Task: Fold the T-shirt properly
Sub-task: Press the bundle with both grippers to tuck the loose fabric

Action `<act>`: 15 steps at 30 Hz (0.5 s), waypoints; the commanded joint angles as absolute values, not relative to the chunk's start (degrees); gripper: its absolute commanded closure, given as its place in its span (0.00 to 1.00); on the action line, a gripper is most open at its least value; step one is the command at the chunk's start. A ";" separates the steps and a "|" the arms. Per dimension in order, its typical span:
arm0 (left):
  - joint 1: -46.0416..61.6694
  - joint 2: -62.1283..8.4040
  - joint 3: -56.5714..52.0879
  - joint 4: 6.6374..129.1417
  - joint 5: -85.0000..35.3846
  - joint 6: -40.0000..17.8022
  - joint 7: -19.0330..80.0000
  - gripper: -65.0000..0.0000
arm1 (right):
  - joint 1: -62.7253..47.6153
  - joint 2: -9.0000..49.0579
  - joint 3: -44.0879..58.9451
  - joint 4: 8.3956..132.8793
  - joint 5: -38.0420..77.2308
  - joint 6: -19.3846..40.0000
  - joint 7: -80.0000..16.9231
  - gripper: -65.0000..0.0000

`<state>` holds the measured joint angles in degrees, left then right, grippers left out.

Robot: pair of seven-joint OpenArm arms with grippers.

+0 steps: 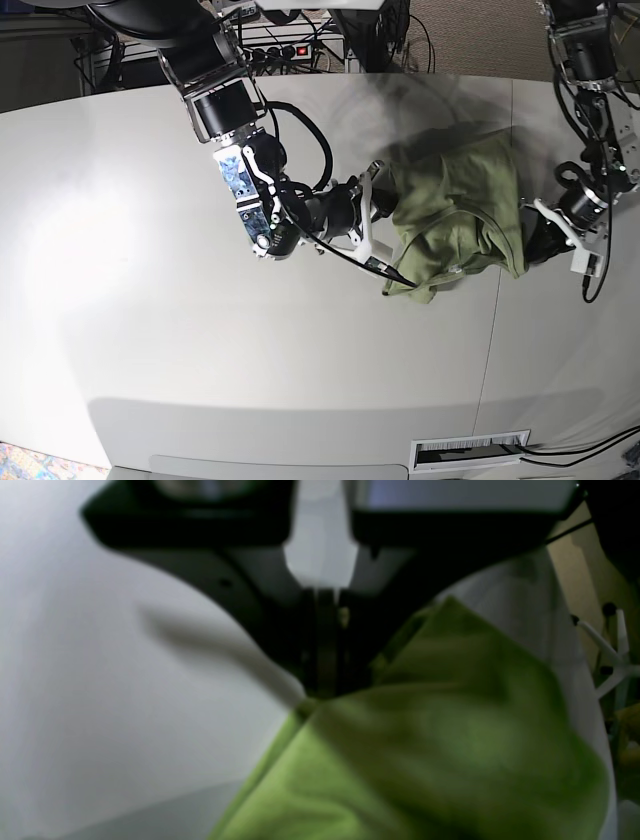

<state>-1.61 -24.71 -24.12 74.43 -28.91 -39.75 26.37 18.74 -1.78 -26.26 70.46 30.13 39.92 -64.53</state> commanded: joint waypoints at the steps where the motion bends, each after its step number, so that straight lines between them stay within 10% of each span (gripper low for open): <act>1: -2.52 -27.07 -24.51 75.55 -30.30 -40.00 26.11 1.00 | 20.03 -2.04 -26.15 71.24 30.85 40.00 -64.18 1.00; 15: 4.91 -28.62 -24.84 95.59 -57.19 -39.66 50.04 1.00 | 21.10 -1.91 -26.15 71.24 17.91 40.00 -53.98 1.00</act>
